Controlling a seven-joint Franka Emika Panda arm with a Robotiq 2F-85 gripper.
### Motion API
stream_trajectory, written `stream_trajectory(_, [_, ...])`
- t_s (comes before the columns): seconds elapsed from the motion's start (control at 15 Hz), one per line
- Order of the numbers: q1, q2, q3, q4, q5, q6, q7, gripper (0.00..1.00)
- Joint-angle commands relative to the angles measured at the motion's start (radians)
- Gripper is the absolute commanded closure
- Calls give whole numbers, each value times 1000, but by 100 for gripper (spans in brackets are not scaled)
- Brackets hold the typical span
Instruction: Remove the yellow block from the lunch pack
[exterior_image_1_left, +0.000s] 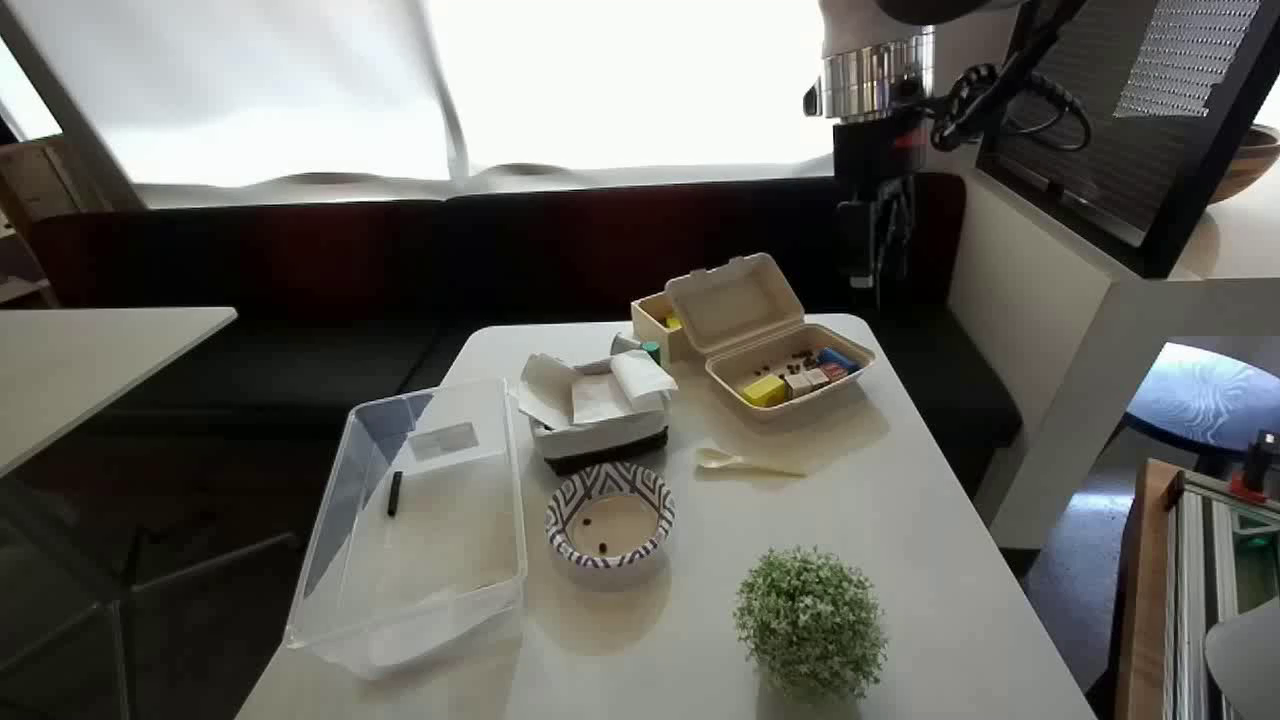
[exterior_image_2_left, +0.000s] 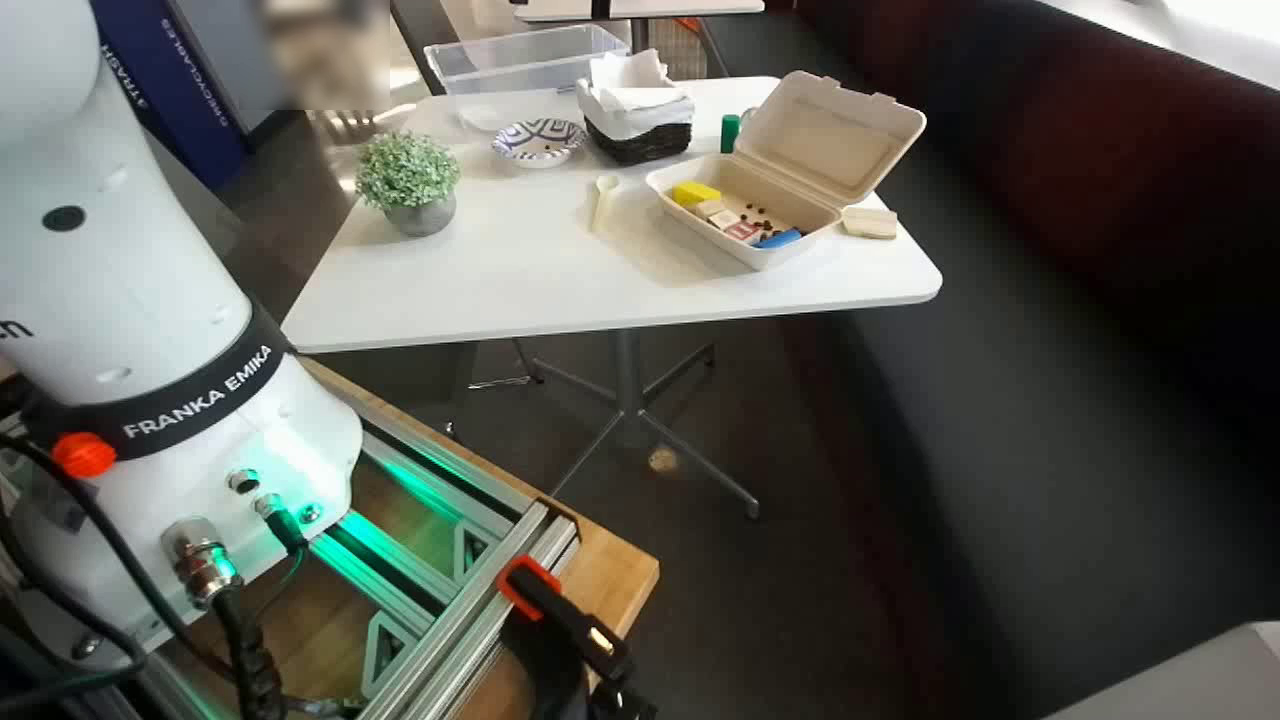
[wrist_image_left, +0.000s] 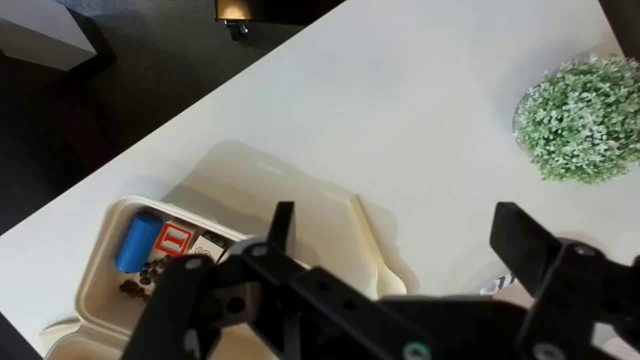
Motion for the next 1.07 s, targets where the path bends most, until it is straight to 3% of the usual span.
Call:
stream_trajectory(0.0, [-5,0,5,1,1,-1,-1,0])
stream_trajectory(1.0, [-7,24,-4,31,25,-34,-1,0])
